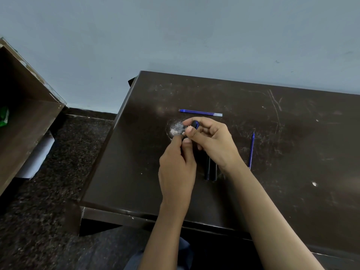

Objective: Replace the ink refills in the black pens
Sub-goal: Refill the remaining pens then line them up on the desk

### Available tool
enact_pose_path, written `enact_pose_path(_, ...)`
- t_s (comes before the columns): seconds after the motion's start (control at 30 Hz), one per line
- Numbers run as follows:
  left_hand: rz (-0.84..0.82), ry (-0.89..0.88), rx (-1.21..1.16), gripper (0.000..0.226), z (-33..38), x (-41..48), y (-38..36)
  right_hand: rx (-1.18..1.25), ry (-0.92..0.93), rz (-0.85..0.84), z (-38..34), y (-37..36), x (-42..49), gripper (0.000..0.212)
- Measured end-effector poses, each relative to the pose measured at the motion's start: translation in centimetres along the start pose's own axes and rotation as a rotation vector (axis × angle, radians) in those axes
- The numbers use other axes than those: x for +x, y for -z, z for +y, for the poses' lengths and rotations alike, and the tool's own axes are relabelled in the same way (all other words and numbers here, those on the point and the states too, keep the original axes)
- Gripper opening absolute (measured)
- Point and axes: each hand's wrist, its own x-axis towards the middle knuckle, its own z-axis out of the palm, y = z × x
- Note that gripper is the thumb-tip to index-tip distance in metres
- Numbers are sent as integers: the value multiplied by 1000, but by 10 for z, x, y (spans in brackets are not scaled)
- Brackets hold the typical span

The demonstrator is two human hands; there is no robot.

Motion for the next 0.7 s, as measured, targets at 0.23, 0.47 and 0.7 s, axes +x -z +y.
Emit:
enact_pose_path(0.23,19,74,51,25,6,-3,3,-9,-15,-3,0,0,2,13)
enact_pose_path(0.47,-23,121,36,22,9,-3,4,85,-37,-32,-2,2,2,14)
enact_pose_path(0.7,-99,146,92,27,11,-4,4,98,-102,59,0,0,3,13)
